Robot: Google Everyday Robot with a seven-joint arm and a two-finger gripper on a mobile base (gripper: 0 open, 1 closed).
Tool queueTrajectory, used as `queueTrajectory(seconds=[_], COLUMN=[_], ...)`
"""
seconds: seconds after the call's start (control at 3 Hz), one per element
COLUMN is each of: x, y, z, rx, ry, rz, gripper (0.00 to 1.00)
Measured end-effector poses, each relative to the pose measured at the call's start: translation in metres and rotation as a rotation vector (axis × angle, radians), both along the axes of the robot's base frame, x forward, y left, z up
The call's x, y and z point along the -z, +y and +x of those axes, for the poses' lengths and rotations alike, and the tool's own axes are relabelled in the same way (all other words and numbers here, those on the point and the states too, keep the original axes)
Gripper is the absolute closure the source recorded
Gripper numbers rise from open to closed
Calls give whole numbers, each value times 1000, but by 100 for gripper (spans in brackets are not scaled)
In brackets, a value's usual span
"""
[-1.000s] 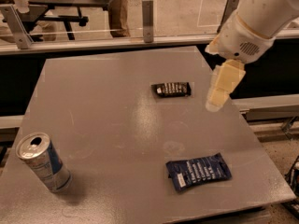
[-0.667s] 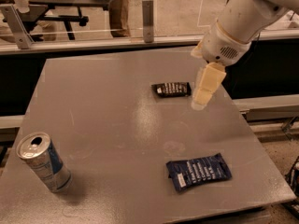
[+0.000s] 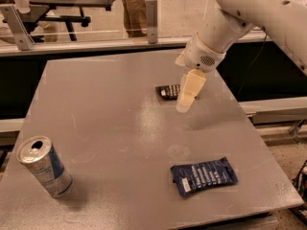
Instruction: Move rxbar chocolate near redbull can
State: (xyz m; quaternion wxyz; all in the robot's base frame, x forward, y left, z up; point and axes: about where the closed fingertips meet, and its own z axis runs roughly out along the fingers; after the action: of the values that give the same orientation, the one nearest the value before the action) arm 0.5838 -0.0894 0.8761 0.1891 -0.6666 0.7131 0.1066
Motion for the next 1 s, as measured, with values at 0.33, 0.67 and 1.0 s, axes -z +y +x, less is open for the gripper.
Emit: queueTrajectory(seconds=[0.33, 0.67, 1.0], x=[22, 34, 46], y=[7, 7, 2], z=[15, 23, 34], rx=[-30, -42, -45], ry=[27, 41, 62], rz=[3, -5, -25], gripper=[0, 0, 26])
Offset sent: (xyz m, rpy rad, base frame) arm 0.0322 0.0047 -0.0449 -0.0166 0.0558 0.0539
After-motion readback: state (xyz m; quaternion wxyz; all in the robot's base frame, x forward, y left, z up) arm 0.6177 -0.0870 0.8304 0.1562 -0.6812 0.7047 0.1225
